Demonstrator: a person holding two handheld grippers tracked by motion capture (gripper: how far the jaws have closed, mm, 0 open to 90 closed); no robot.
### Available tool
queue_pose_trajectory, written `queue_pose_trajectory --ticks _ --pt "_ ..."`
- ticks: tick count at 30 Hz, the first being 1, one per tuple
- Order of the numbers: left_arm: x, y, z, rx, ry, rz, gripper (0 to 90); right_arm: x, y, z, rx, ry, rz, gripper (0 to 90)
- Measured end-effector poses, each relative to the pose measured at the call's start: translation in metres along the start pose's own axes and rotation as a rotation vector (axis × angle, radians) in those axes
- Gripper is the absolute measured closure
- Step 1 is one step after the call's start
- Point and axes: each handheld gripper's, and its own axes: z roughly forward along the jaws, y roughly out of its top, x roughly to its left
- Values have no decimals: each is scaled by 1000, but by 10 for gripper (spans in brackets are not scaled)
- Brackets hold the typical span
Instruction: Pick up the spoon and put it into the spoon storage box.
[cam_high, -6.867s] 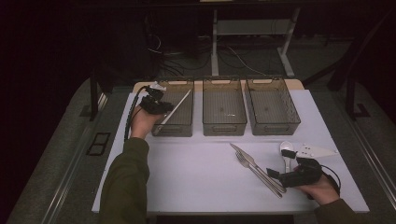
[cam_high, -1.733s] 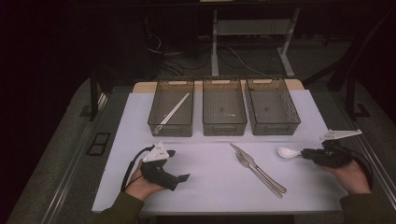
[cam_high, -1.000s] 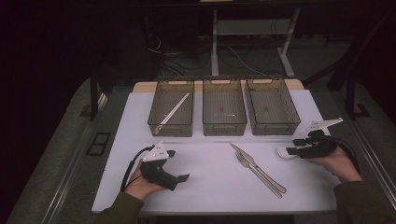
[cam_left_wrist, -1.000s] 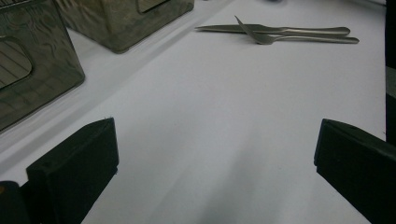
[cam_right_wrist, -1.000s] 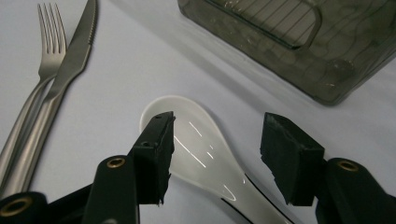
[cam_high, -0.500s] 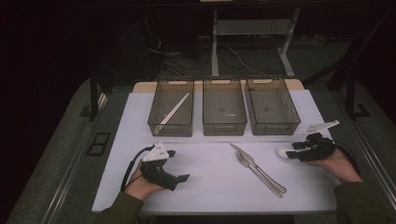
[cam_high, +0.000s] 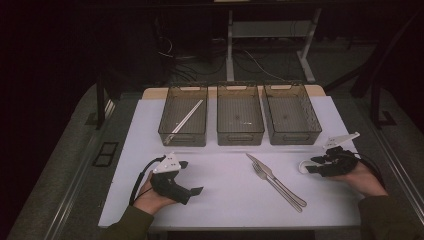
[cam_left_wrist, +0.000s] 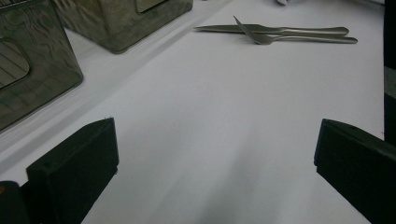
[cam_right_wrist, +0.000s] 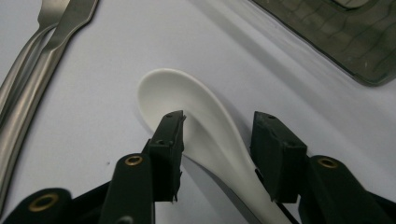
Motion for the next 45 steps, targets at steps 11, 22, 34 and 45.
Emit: queue_pose_trajectory --ticks 11,22,34,45 --pt "-1 0 1 -2 0 -1 0 6 -3 -3 28 8 -90 755" --pt "-1 0 0 -5 -2 1 0 5 -3 -3 27 18 -85 804" --pt "0 0 1 6 -10 -7 0 4 -1 -6 10 19 -46 807" --pt "0 0 2 7 -25 -2 0 9 12 -14 -78 59 -16 806"
